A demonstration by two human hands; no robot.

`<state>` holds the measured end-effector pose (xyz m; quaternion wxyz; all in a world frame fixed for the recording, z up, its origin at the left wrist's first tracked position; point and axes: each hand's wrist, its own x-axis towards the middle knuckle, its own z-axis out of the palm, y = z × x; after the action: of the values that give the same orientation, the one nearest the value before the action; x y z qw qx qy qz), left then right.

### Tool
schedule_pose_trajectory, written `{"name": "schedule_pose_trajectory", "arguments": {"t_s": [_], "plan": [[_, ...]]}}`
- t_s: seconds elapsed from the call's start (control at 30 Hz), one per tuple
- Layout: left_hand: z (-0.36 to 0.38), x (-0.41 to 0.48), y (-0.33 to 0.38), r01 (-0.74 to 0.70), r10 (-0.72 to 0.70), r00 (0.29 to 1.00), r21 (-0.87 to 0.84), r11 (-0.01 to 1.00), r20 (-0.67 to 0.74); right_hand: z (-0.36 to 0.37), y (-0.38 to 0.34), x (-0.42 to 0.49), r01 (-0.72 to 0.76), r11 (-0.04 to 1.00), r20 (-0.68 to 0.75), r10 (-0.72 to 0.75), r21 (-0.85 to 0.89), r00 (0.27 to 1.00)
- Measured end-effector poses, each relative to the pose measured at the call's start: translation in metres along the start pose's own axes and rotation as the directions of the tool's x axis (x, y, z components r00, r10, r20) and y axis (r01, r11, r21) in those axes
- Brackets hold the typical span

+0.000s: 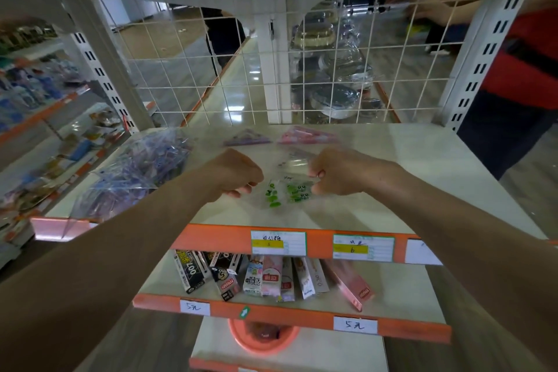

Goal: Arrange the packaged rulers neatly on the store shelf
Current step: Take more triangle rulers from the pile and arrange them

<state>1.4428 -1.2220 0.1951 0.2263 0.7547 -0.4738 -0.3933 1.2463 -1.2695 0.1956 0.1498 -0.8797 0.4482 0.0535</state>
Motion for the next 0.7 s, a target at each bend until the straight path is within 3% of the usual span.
{"name": "schedule_pose_trajectory", "arguments": {"t_s": [0.23, 0.47, 0.7], "plan": [[0.005, -0.006, 0.001, -0.025, 0.024, 1.0, 0.055, 0.998, 0.02, 0.008, -0.003, 0.001, -0.022, 0.999, 0.05, 0.024, -0.034, 0.998], [0.006, -0.008, 0.0, -0.061, 0.057, 0.998, 0.11, 0.992, 0.031, 0.017, -0.008, 0.002, 0.006, 0.998, -0.037, -0.008, -0.06, 0.999], [0.005, -0.009, 0.002, -0.081, 0.079, 0.997, 0.127, 0.989, 0.024, 0.016, -0.013, 0.004, -0.011, 0.993, -0.023, 0.009, -0.115, 1.0]]}}
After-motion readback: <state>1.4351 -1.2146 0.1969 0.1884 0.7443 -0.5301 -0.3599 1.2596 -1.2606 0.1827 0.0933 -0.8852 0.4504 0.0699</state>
